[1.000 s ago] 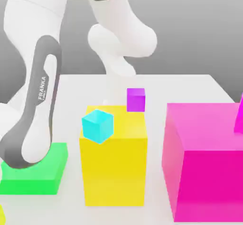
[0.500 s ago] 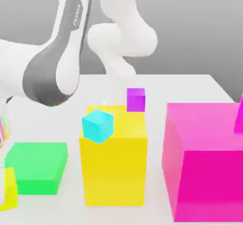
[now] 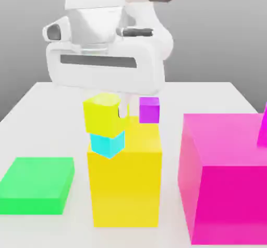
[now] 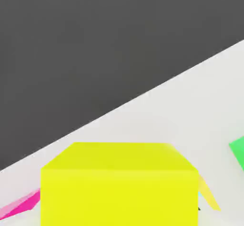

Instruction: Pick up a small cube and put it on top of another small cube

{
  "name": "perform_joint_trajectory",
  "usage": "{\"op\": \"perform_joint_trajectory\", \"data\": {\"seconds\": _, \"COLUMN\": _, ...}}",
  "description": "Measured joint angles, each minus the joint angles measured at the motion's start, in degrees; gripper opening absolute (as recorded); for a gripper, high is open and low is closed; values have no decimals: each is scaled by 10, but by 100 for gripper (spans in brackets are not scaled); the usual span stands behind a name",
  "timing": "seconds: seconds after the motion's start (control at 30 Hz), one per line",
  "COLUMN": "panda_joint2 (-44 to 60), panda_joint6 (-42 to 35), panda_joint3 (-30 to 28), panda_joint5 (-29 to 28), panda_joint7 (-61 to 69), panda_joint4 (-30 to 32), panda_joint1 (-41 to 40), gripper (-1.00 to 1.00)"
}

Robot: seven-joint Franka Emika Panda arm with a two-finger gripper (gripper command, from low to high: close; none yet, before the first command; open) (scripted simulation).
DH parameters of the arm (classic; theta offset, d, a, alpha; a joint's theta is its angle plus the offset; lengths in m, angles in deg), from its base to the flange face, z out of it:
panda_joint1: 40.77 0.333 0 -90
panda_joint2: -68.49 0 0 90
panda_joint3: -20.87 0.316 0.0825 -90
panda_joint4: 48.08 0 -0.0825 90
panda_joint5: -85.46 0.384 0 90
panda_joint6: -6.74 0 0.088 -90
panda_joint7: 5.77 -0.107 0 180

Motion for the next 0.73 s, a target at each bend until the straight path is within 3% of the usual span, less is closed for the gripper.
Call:
{"op": "perform_joint_trajectory", "data": {"seconds": 0.43, "panda_joint2": -264, "panda_joint6": -143, "panda_joint3": 25, "panda_joint5": -8, "panda_joint7": 139, "panda_joint4": 149, "panda_joint1": 79, "gripper": -100}}
{"op": "perform_joint_trajectory", "data": {"seconds": 0.57, "panda_joint2": -263, "panda_joint6": -85, "panda_joint3": 32, "panda_joint5": -11, "panda_joint7": 132, "panda_joint4": 223, "panda_joint1": 69, "gripper": -100}}
{"op": "perform_joint_trajectory", "data": {"seconds": 0.6, "panda_joint2": -259, "panda_joint6": -63, "panda_joint3": 34, "panda_joint5": -9, "panda_joint7": 132, "panda_joint4": 241, "panda_joint1": 69, "gripper": 100}}
{"op": "perform_joint_trajectory", "data": {"seconds": 0.73, "panda_joint2": -259, "panda_joint6": -63, "panda_joint3": 34, "panda_joint5": -9, "panda_joint7": 133, "panda_joint4": 241, "panda_joint1": 69, "gripper": 100}}
